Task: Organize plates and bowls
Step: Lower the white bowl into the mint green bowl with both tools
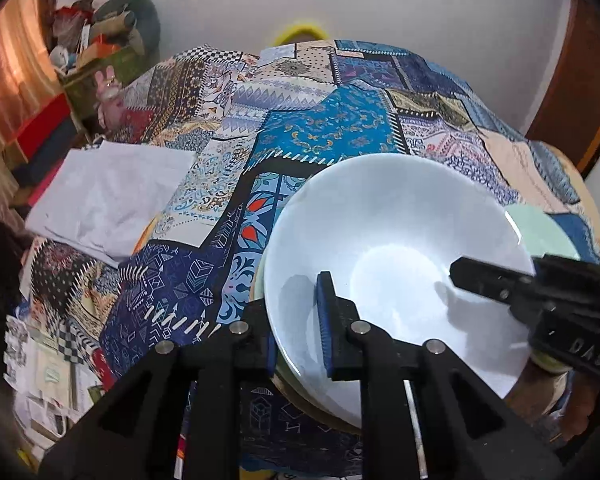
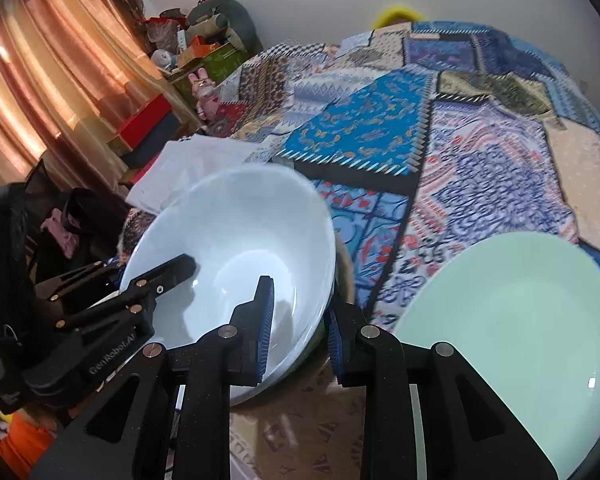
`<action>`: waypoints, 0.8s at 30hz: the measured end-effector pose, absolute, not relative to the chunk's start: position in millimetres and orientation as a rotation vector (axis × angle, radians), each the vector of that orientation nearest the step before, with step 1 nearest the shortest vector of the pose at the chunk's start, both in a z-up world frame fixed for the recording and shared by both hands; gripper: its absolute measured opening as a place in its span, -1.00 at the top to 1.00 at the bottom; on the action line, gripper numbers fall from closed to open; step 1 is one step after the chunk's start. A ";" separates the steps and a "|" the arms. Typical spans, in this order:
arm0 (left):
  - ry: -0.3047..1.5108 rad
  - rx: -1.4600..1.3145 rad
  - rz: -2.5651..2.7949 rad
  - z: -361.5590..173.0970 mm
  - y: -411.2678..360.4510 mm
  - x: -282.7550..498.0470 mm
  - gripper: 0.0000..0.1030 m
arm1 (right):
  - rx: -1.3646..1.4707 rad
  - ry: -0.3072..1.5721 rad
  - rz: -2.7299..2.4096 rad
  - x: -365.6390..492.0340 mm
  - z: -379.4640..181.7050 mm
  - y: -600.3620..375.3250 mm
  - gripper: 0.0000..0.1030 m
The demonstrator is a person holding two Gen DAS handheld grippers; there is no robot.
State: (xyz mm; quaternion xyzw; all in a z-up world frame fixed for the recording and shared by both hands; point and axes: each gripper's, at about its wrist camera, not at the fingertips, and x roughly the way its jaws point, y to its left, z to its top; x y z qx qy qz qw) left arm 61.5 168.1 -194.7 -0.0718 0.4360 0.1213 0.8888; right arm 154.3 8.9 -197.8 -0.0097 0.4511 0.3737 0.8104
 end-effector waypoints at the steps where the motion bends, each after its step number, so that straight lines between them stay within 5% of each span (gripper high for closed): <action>1: 0.910 -0.137 0.258 -195.0 167.2 62.5 0.64 | -0.014 0.957 0.805 154.6 -197.4 6.9 0.46; 9: 0.905 -0.139 0.260 -195.3 167.0 66.2 0.63 | -0.009 0.960 0.815 155.3 -199.5 4.6 0.42; 16: 0.935 -0.187 0.232 -191.5 163.9 72.9 0.29 | -0.006 0.955 0.824 154.9 -198.4 2.6 0.37; 24: 0.940 -0.284 0.198 -184.2 175.1 71.8 0.28 | -0.035 0.924 0.831 149.9 -192.2 4.6 0.28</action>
